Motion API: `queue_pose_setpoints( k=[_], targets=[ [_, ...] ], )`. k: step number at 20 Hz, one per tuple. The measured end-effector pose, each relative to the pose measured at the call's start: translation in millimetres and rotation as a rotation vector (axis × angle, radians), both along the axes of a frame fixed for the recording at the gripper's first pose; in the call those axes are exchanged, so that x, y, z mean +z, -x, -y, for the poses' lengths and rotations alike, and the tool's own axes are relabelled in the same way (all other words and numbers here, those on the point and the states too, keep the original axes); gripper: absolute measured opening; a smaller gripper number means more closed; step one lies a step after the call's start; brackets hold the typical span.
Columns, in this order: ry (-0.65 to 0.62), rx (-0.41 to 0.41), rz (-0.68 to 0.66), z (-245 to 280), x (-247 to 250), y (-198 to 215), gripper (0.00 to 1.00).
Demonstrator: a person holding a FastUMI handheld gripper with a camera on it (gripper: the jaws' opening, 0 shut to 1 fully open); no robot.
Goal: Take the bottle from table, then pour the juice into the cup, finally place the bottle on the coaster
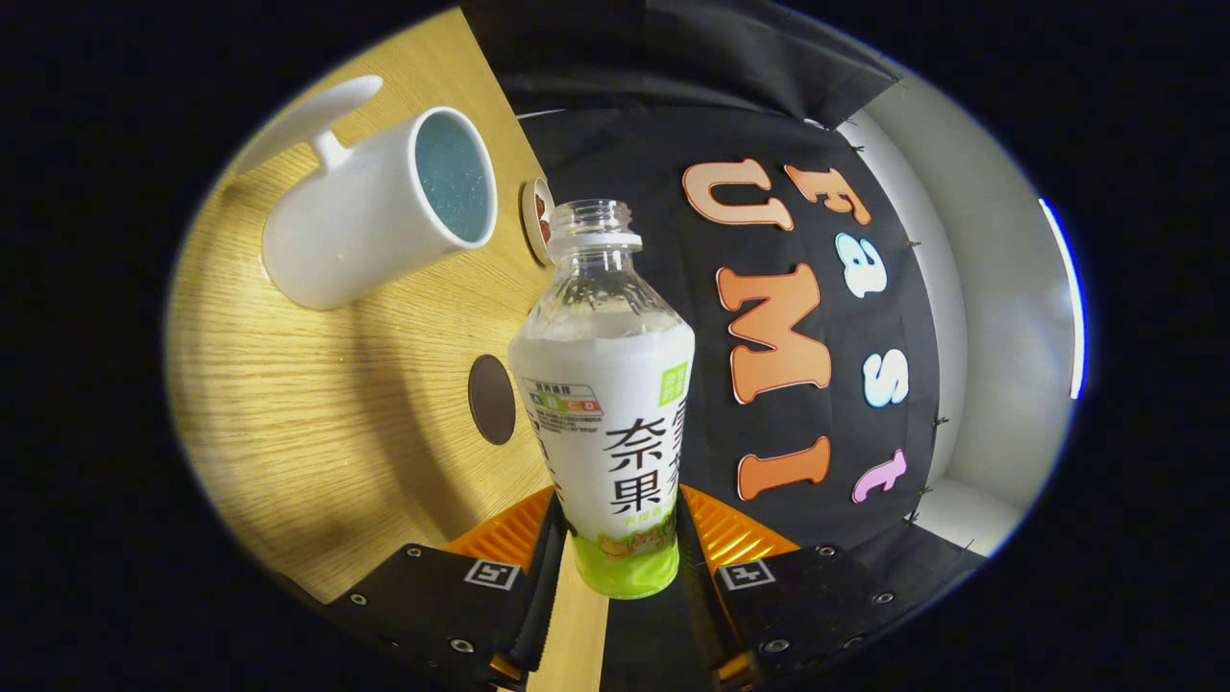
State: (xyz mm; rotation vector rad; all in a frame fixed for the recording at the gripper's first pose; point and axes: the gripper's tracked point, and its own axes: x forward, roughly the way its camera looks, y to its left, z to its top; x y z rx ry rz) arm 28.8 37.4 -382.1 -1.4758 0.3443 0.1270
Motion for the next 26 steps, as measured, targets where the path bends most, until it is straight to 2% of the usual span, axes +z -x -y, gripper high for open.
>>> queue_pose_setpoints(
  k=[7, 14, 18, 26],
  targets=[
    [0.109, 0.095, 0.015, -7.7, 5.9, 1.1, 0.61],
    [0.156, 0.146, 0.028, -18.1, 18.0, -8.4, 0.60],
    [0.172, 0.159, 0.022, -19.8, 24.0, -18.7, 0.60],
    [0.207, 0.175, 0.020, -21.2, 27.2, -14.3, 0.60]
  ],
)
